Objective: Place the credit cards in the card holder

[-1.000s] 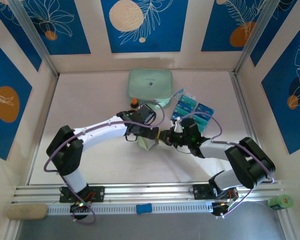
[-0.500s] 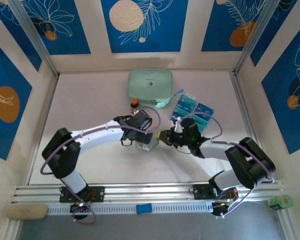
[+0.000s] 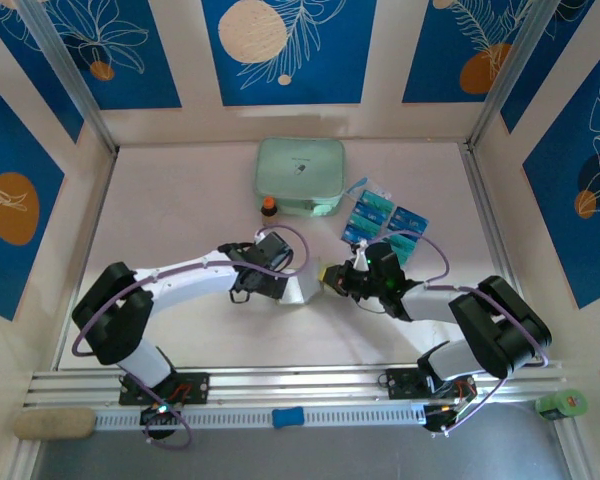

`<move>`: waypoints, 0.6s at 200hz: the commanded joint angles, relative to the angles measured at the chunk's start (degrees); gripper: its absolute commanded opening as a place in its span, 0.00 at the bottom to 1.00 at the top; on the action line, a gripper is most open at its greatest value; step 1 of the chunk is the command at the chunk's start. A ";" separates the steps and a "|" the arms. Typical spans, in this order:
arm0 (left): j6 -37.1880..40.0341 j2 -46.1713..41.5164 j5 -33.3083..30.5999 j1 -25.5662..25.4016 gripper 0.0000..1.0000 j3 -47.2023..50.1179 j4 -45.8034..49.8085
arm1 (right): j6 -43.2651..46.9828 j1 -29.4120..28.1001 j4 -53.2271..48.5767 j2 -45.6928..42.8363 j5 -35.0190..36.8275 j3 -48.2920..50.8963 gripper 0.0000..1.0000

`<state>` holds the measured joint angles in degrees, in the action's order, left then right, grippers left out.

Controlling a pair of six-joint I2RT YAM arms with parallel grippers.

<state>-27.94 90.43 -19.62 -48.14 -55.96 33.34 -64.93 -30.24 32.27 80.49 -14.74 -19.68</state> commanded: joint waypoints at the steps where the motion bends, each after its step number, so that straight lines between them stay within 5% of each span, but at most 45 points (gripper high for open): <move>1: 0.83 -1.87 -0.99 0.69 1.00 -0.81 1.93 | -0.02 0.01 0.78 -1.21 1.13 0.96 0.00; 82: -3.90 -4.07 9.60 0.09 1.00 -11.13 0.25 | -1.50 -1.64 0.12 -2.32 5.13 2.10 0.00; 120: -4.09 0.20 9.27 -1.94 1.00 -13.72 0.39 | -1.84 -2.18 -0.35 -2.62 6.36 2.19 0.00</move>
<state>-31.07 87.55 -11.86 -48.84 -68.05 33.39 -66.24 -31.94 32.16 79.15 -10.20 -18.24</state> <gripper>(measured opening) 0.998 0.061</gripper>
